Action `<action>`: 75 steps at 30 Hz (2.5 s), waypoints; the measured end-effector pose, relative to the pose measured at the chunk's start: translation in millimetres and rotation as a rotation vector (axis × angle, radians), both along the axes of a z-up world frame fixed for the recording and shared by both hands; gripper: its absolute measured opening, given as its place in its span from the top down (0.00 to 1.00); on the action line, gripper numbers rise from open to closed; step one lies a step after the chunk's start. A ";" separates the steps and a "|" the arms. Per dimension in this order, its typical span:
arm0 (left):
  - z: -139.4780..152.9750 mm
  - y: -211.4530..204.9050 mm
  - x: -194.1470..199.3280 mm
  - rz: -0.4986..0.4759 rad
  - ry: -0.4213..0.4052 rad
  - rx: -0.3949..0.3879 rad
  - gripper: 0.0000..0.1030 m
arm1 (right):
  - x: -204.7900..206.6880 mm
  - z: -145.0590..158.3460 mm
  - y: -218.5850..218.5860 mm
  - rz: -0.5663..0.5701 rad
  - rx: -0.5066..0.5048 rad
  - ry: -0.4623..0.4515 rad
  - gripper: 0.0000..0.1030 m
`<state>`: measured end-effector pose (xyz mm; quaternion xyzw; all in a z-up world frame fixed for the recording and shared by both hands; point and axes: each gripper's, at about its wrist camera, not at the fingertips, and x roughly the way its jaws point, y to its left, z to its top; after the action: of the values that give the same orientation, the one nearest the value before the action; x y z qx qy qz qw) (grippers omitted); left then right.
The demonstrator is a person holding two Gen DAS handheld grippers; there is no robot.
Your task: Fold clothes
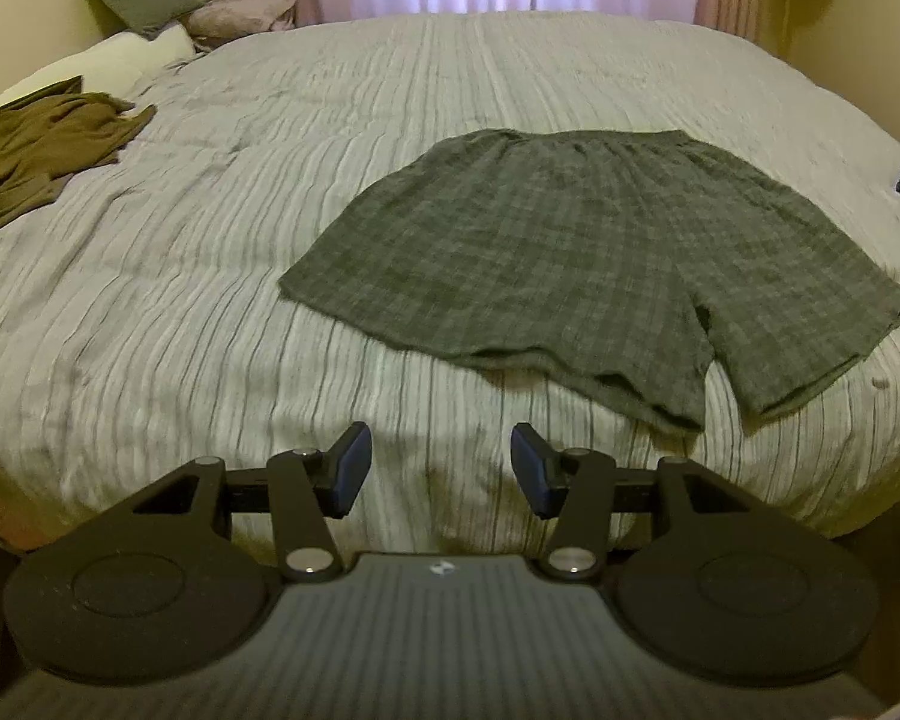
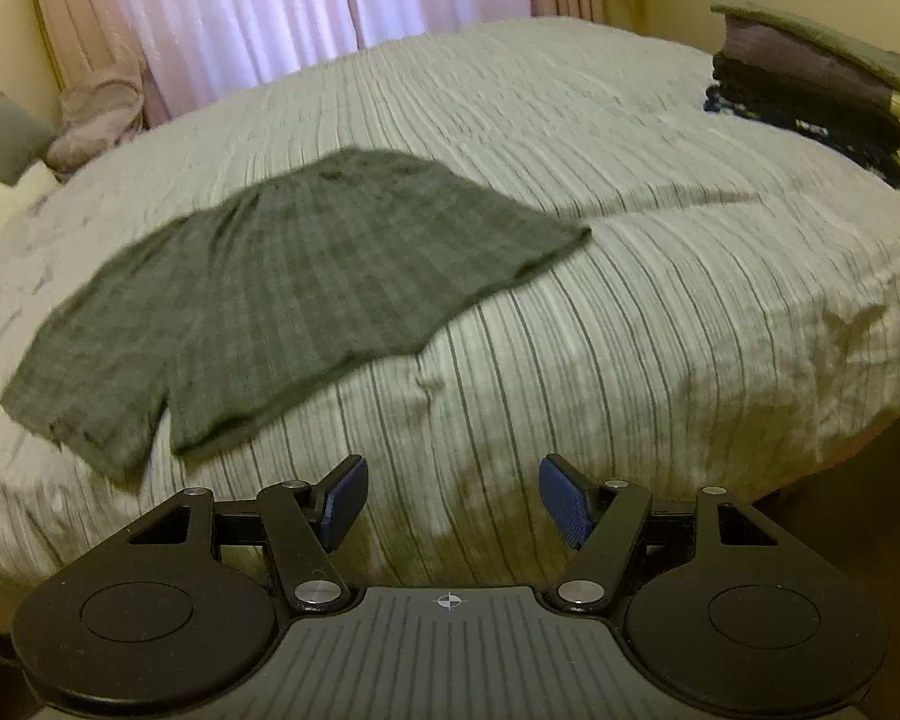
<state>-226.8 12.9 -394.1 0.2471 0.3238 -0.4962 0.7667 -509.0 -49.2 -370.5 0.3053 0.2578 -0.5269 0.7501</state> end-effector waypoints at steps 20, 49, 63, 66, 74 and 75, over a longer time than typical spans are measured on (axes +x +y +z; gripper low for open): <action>-67.2 -60.6 39.1 -0.064 0.079 -0.011 0.54 | 53.0 -51.7 -52.0 0.221 -0.066 0.018 0.35; -29.0 -40.1 42.1 -0.014 0.120 -0.059 0.55 | -2.9 -17.5 -76.3 0.091 -0.024 -0.162 0.35; -30.1 -67.4 91.1 0.002 0.373 -0.170 0.55 | -63.3 -34.8 -207.8 0.065 -0.002 -0.297 0.35; -36.3 -73.0 99.9 0.022 0.407 -0.175 0.55 | -80.1 -53.3 -227.4 0.057 0.068 -0.399 0.35; -47.4 -78.1 109.8 0.055 0.461 -0.182 0.55 | -101.5 -69.1 -243.9 0.110 0.188 -0.547 0.47; -48.5 -77.5 110.5 0.057 0.466 -0.183 0.55 | -105.9 -70.3 -240.2 0.086 0.198 -0.561 0.50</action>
<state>-116.2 -64.7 -442.6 0.0463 0.4525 -0.5452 0.7041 -614.8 -289.4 -440.8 0.4996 0.1034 -0.3622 0.7801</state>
